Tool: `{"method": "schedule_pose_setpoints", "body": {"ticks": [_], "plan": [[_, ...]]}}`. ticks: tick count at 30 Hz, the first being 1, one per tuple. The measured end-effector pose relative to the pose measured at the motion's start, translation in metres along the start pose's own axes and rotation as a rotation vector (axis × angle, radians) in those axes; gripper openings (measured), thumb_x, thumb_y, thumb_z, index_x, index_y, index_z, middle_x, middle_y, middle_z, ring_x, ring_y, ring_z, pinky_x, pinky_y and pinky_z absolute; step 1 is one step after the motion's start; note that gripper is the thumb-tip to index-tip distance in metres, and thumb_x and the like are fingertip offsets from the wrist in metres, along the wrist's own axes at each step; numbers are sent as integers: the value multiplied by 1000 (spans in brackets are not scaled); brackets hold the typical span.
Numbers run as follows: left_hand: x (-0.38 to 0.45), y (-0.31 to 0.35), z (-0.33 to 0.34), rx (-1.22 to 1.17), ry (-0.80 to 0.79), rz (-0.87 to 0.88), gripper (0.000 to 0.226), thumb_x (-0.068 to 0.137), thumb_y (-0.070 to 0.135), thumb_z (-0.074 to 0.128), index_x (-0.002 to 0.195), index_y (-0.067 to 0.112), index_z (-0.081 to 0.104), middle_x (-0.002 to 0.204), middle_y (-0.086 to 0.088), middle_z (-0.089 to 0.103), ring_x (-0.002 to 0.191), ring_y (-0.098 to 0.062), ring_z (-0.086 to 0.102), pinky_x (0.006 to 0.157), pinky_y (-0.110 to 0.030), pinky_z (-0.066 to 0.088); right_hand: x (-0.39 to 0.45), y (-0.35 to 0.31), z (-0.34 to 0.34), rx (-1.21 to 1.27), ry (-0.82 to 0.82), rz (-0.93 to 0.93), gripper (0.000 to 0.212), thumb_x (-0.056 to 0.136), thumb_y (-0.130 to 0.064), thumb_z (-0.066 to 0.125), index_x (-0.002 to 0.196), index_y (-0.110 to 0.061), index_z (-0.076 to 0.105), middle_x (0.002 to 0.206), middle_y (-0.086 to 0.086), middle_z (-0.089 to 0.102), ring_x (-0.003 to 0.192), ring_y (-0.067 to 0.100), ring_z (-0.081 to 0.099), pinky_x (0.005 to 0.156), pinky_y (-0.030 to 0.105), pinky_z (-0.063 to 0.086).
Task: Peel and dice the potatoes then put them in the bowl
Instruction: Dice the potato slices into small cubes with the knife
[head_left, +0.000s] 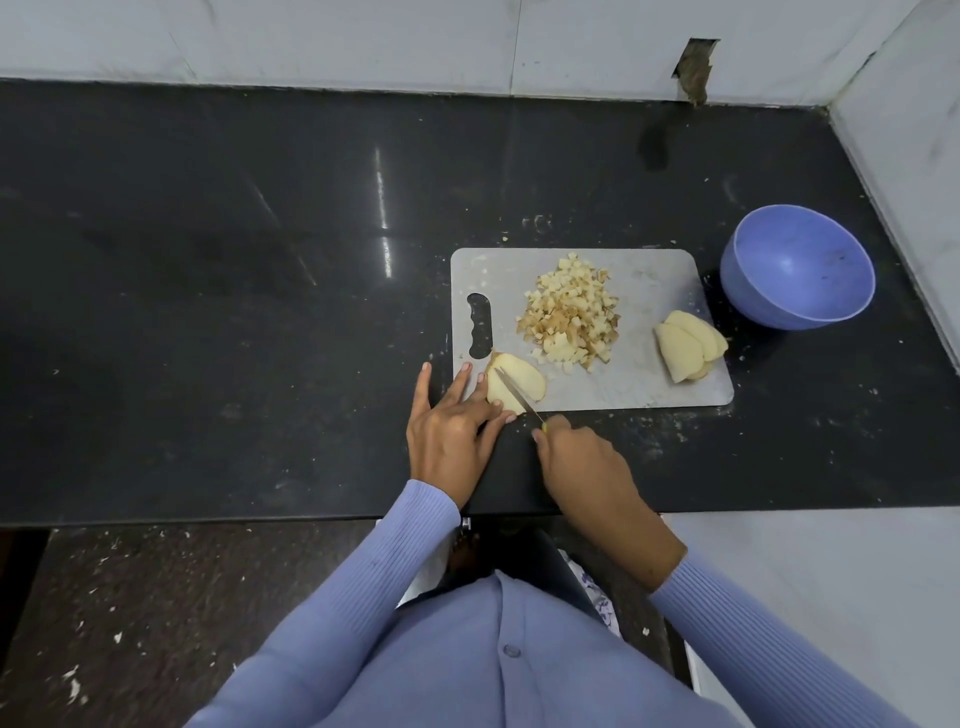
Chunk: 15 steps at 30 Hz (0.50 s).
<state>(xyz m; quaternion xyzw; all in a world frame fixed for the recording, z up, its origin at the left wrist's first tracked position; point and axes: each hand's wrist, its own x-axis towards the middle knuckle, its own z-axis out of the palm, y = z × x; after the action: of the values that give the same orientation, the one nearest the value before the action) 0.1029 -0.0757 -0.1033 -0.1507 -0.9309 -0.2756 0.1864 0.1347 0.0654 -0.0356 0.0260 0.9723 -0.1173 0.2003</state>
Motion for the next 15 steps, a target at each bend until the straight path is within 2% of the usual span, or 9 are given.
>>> {"method": "schedule_pose_setpoints", "body": {"ticks": [8,12,15], "plan": [[0,0,0,-8,35,15,16,82,27,71,74,14,75,101,-9,72,112,-22,61,113,-49,23,-41,31,6,-38,-54,77,25,104,-37,22,92,-17,30,96,8,63,88,30,62,63,30,34],[0,1,-2,-8,42,15,14,81,26,73,73,14,75,102,-9,71,114,-23,60,114,-49,21,-38,35,9,27,-7,96,25,103,-38,25,90,-18,33,88,7,61,80,27,59,62,30,34],[0,0,-2,-4,39,-3,18,82,30,70,73,15,75,108,-9,70,121,-27,55,114,-51,18,-39,32,7,81,32,58,27,102,-39,26,89,-18,36,75,-1,51,67,20,50,59,29,34]]}}
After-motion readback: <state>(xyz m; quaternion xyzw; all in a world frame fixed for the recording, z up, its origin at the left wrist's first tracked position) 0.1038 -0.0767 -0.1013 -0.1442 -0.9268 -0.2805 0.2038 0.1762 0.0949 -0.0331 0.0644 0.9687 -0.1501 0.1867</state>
